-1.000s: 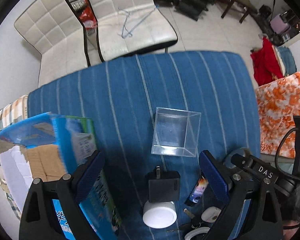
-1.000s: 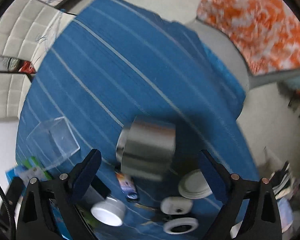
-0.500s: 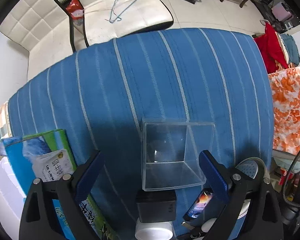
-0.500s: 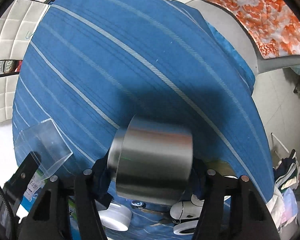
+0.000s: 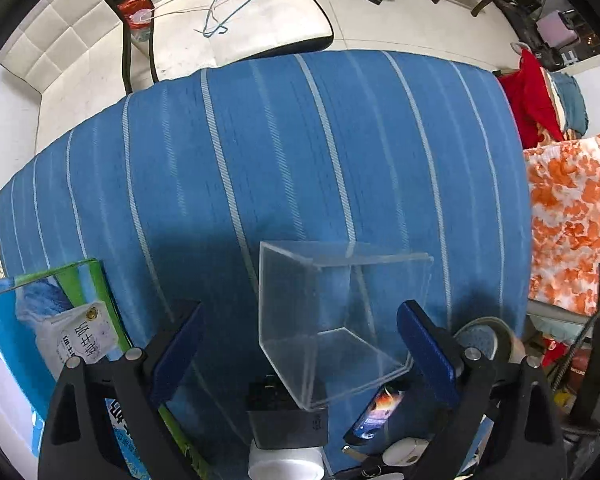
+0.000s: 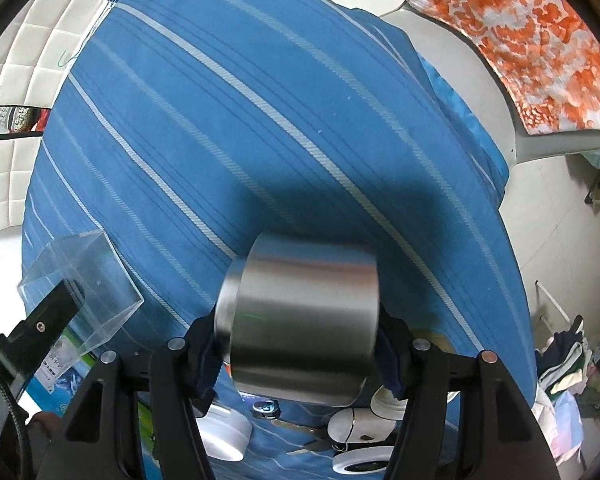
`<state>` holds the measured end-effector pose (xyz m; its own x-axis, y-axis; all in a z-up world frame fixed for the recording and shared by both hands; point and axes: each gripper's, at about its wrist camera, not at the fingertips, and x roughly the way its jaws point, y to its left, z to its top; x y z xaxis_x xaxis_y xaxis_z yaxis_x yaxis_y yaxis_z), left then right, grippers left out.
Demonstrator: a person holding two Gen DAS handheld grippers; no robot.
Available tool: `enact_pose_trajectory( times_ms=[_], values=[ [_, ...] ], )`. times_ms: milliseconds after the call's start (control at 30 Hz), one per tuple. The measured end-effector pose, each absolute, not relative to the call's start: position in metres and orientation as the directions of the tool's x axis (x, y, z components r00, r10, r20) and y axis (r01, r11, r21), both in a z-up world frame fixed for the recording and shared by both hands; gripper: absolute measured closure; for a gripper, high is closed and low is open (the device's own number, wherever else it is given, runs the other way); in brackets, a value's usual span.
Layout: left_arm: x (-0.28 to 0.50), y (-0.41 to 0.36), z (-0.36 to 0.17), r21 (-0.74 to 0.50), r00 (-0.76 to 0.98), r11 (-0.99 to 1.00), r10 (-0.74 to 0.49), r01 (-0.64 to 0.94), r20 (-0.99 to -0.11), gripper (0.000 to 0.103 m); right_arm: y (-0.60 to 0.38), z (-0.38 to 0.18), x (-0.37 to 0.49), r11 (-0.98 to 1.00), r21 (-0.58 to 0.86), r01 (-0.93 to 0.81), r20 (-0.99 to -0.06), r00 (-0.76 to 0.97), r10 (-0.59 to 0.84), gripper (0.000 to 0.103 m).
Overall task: Organize rigid objects
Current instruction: 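Grasp the silver metal cylinder with the right gripper while the left gripper grasps the clear plastic box, then carry the clear box and silver cylinder with both grippers toward the blue box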
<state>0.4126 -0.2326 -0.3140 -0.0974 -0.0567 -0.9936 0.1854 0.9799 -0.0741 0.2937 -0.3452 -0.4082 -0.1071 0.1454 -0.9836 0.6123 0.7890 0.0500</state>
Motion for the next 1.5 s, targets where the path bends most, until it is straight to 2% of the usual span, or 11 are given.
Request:
enact_pose_trajectory(
  times_ms=[67, 133, 267, 467, 600, 633, 667, 800, 1167, 1367, 1500],
  values=[
    [0.415, -0.232, -0.316, -0.080, -0.107, 0.982, -0.062, 0.174, -0.992, 0.007, -0.344, -0.407, 0.296, 0.794, 0.044, 0.606, -0.984, -0.110, 0.139, 0.038],
    [0.416, -0.227, -0.306, -0.137, -0.094, 0.980, -0.124, 0.142, -0.988, 0.007, -0.345, -0.406, 0.296, 0.793, 0.050, 0.608, -0.983, -0.109, 0.146, 0.038],
    [0.416, -0.231, -0.293, -0.145, -0.066, 0.978, -0.136, 0.148, -0.988, 0.007, -0.351, -0.405, 0.295, 0.783, 0.071, 0.619, -0.981, -0.097, 0.166, 0.038],
    [0.416, -0.240, -0.318, -0.066, -0.109, 0.979, -0.045, 0.193, -0.993, 0.007, -0.349, -0.404, 0.299, 0.794, 0.055, 0.606, -0.982, -0.109, 0.151, 0.038],
    [0.416, -0.242, -0.339, -0.053, -0.132, 0.980, -0.028, 0.191, -0.991, 0.007, -0.349, -0.402, 0.302, 0.802, 0.044, 0.596, -0.983, -0.115, 0.140, 0.039],
    [0.416, -0.242, -0.342, -0.056, -0.130, 0.980, -0.031, 0.192, -0.991, 0.016, -0.349, -0.402, 0.303, 0.804, 0.042, 0.594, -0.984, -0.114, 0.135, 0.039],
    [0.415, -0.243, -0.343, -0.065, -0.121, 0.979, -0.042, 0.195, -0.992, 0.040, -0.349, -0.401, 0.304, 0.804, 0.041, 0.593, -0.985, -0.111, 0.132, 0.039],
    [0.414, -0.236, -0.337, -0.095, -0.089, 0.980, -0.081, 0.173, -0.993, 0.040, -0.351, -0.398, 0.305, 0.804, 0.043, 0.594, -0.986, -0.105, 0.130, 0.039],
    [0.388, -0.231, -0.292, -0.078, 0.027, 0.975, -0.086, 0.208, -0.996, 0.041, -0.346, -0.378, 0.302, 0.853, -0.004, 0.522, -0.997, -0.071, 0.038, 0.040],
    [0.372, -0.215, -0.270, -0.125, 0.048, 0.975, -0.136, 0.183, -0.990, 0.041, -0.325, -0.352, 0.304, 0.884, 0.026, 0.467, -0.999, -0.019, 0.039, 0.040],
    [0.365, -0.188, -0.237, -0.178, 0.083, 0.974, -0.191, 0.142, -0.978, 0.041, -0.296, -0.323, 0.304, 0.914, 0.067, 0.401, -0.998, 0.030, 0.060, 0.040]
  ],
)
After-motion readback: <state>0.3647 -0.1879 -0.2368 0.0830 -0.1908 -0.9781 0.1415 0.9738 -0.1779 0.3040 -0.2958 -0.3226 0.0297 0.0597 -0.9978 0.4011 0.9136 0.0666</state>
